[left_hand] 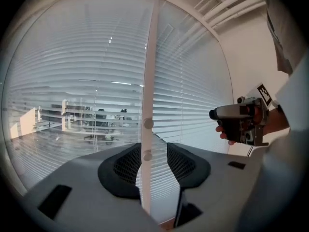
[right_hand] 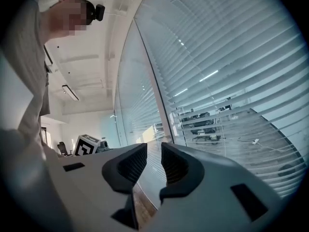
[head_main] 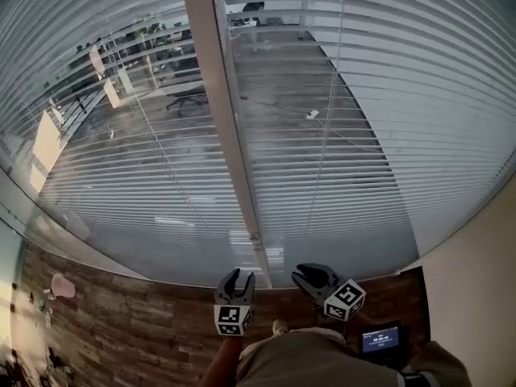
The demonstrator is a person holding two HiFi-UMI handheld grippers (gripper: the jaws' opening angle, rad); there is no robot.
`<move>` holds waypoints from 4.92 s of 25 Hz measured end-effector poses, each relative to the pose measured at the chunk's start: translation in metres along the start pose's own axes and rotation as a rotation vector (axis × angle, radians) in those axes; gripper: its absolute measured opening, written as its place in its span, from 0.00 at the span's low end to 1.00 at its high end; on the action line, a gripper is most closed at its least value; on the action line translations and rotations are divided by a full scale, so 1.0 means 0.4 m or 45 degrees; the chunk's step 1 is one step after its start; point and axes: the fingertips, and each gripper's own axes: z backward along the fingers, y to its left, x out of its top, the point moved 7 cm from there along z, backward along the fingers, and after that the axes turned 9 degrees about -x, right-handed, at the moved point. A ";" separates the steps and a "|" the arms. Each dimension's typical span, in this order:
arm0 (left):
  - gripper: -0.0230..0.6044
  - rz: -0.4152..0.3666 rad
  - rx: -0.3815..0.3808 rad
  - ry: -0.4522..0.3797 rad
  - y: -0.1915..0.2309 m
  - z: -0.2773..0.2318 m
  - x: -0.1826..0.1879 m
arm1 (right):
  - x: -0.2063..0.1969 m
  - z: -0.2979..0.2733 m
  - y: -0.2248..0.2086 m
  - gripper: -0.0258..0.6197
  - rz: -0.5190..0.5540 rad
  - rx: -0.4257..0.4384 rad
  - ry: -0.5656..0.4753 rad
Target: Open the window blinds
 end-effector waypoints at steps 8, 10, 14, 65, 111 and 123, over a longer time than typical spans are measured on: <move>0.30 0.029 0.012 0.030 -0.181 0.065 0.091 | 0.111 0.207 0.047 0.16 0.057 -0.020 0.021; 0.30 0.003 -0.014 0.029 -0.240 0.079 0.095 | 0.124 0.263 0.057 0.16 0.035 -0.047 0.008; 0.30 -0.017 -0.035 0.022 -0.345 0.071 -0.049 | 0.007 0.367 0.047 0.16 0.019 -0.065 -0.010; 0.30 0.113 -0.083 0.105 -0.597 1.087 -0.330 | -0.342 0.698 0.921 0.16 -0.099 -0.387 0.170; 0.30 0.294 -0.145 0.075 -1.459 1.538 -0.487 | -0.521 1.706 1.198 0.16 -0.151 -0.488 0.129; 0.30 0.215 -0.159 0.045 -1.412 1.624 -0.470 | -0.494 1.716 1.323 0.16 -0.098 -0.473 0.070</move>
